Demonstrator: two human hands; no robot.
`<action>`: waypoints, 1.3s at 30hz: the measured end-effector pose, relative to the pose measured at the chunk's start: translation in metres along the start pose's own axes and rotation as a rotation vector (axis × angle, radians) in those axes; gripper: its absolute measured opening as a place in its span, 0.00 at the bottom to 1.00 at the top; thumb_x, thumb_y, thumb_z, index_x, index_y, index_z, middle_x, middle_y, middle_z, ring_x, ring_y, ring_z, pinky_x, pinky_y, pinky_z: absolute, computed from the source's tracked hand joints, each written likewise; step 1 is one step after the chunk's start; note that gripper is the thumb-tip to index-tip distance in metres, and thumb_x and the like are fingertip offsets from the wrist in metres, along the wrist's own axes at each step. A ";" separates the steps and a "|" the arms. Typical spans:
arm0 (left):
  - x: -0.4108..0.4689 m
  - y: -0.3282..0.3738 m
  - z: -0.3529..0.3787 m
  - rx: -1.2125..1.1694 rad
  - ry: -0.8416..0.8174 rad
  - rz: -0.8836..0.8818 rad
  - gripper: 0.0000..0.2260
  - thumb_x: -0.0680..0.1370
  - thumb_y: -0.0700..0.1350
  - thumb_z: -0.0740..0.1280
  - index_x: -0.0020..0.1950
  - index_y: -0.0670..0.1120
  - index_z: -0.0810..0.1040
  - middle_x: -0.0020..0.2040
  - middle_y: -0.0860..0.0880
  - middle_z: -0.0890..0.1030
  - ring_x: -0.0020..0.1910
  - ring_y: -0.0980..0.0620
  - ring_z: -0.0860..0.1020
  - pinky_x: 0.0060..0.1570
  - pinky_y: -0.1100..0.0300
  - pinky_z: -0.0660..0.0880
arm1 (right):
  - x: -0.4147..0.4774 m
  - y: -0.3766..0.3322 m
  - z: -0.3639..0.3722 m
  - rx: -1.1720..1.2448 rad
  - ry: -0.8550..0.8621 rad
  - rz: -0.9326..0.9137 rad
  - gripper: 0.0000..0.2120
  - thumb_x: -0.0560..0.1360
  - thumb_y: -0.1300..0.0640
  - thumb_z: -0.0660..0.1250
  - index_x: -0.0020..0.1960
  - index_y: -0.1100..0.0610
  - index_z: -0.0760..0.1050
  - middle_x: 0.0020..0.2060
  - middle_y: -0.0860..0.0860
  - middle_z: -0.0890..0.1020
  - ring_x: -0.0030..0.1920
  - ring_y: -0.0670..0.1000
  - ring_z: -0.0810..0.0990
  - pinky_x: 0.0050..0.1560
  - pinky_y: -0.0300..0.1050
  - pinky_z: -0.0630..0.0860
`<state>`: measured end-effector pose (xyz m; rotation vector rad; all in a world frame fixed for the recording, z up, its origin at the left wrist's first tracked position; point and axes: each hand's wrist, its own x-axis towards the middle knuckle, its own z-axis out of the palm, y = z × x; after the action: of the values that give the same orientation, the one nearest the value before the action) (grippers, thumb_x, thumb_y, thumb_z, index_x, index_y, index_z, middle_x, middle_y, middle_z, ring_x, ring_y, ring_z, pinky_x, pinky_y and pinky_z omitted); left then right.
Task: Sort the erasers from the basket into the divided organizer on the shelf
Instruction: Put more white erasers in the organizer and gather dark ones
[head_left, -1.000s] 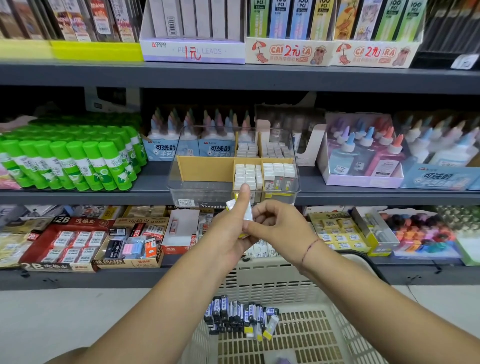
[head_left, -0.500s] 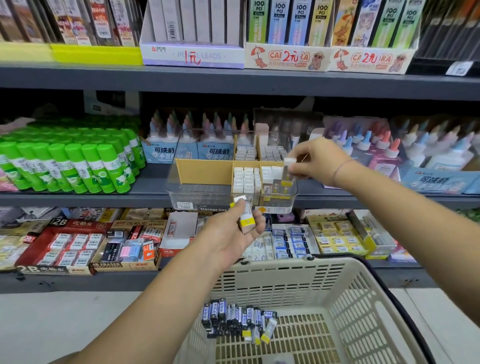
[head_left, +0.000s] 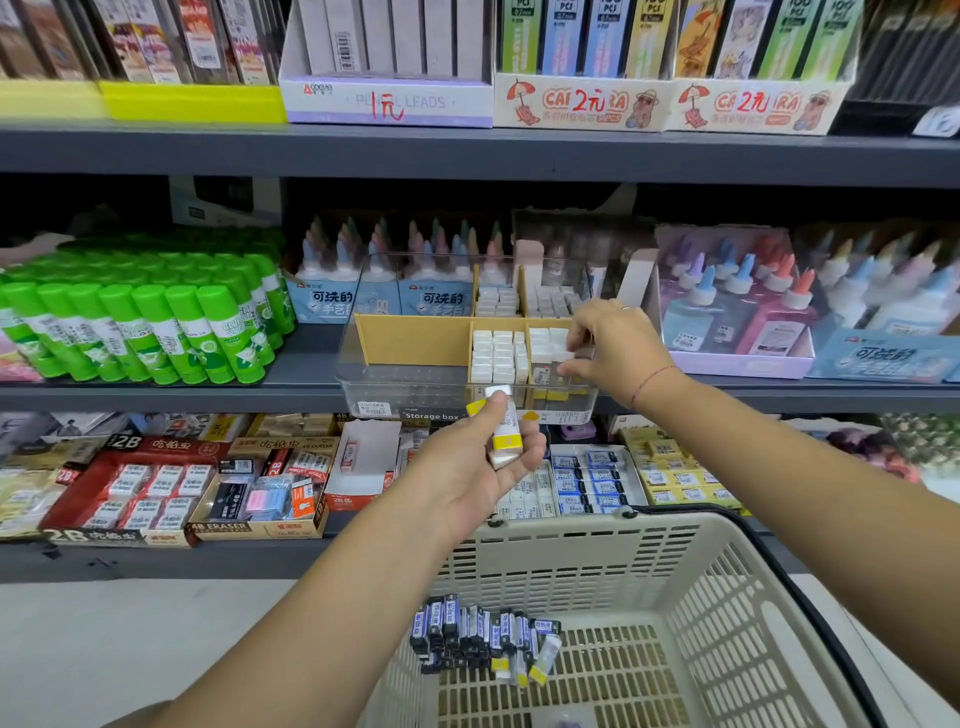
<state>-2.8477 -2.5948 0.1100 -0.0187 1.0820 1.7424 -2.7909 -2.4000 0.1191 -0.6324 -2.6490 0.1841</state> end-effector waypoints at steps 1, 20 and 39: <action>0.000 0.000 0.000 0.011 -0.007 0.007 0.06 0.79 0.43 0.65 0.51 0.40 0.75 0.40 0.41 0.79 0.35 0.48 0.79 0.31 0.60 0.80 | 0.001 0.000 0.001 -0.012 -0.003 -0.003 0.12 0.67 0.52 0.76 0.42 0.53 0.73 0.42 0.48 0.75 0.48 0.52 0.73 0.53 0.47 0.69; -0.003 -0.014 0.004 0.189 -0.167 0.076 0.09 0.81 0.36 0.59 0.57 0.35 0.75 0.46 0.38 0.80 0.43 0.42 0.80 0.46 0.51 0.81 | -0.051 -0.045 -0.022 0.973 -0.447 0.361 0.09 0.68 0.67 0.73 0.47 0.59 0.79 0.35 0.55 0.76 0.32 0.47 0.75 0.35 0.33 0.74; -0.003 -0.008 0.004 0.138 -0.154 0.053 0.04 0.82 0.34 0.56 0.55 0.35 0.67 0.47 0.34 0.83 0.44 0.40 0.83 0.43 0.53 0.82 | 0.019 -0.025 -0.057 -0.121 -0.144 0.065 0.08 0.70 0.59 0.72 0.49 0.56 0.82 0.45 0.50 0.81 0.45 0.51 0.77 0.48 0.43 0.74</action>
<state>-2.8388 -2.5935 0.1088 0.2285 1.0948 1.6832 -2.7932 -2.4118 0.1829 -0.7724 -2.7963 0.0921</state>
